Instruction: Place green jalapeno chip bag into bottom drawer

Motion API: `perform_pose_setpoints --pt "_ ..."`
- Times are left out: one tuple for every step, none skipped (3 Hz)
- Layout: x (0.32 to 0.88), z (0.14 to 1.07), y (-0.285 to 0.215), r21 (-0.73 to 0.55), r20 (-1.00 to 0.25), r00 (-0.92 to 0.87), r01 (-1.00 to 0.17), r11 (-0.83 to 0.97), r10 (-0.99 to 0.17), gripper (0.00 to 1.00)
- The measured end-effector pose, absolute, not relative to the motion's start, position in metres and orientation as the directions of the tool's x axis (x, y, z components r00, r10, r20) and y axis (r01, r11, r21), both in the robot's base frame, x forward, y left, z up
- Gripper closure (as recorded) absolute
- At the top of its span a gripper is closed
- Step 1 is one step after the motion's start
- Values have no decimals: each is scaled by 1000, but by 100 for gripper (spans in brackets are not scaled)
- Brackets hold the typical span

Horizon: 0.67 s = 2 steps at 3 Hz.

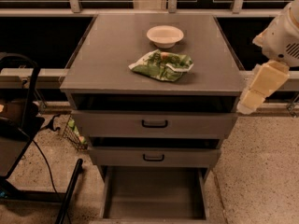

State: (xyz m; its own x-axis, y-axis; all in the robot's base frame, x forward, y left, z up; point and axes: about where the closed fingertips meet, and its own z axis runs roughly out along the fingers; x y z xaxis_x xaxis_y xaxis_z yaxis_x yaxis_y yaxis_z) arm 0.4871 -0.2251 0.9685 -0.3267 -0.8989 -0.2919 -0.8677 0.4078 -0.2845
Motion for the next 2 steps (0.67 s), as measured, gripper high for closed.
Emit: perform_pose_setpoints --pt "525 965 -222 -284 -368 -357 -836 470 -858 0" --pt "563 966 -211 -287 -462 -356 -806 517 -812 0"
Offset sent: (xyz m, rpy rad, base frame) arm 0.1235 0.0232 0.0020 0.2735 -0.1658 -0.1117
